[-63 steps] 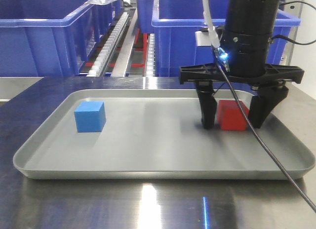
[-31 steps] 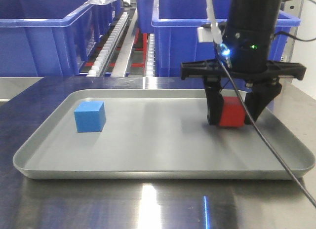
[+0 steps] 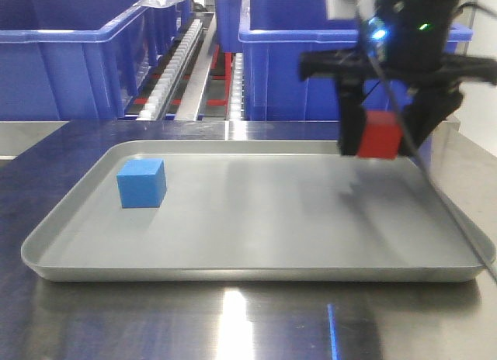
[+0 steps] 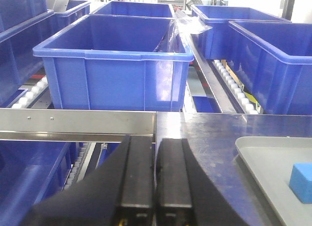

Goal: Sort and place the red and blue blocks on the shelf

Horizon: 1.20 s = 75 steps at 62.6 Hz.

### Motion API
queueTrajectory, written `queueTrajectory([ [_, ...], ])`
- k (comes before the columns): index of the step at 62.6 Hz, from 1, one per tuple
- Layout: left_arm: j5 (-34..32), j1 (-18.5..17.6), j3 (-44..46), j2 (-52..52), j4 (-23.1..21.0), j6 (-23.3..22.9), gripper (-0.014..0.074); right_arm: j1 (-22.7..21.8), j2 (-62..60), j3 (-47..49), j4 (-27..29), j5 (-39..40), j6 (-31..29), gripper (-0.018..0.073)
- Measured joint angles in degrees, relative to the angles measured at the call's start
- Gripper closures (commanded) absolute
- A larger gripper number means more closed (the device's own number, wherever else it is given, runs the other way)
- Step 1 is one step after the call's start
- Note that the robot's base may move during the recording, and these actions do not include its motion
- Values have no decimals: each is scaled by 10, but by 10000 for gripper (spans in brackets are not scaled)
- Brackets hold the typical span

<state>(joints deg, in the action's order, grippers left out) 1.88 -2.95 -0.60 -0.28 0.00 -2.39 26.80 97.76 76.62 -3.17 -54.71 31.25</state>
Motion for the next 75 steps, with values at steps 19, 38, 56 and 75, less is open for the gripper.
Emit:
queueTrajectory([
  [19, 0, 0, 0, 0, 0, 0, 472, -83, -143, -122, -13, 118, -103, 511],
  [38, 0, 0, 0, 0, 0, 0, 472, -189, -325, -277, -14, 248, -261, 511],
  [56, 0, 0, 0, 0, 0, 0, 472, -267, -496, -413, -3, 395, -292, 511],
  [75, 0, 0, 0, 0, 0, 0, 472, -271, -654, -520, 12, 481, -292, 511],
])
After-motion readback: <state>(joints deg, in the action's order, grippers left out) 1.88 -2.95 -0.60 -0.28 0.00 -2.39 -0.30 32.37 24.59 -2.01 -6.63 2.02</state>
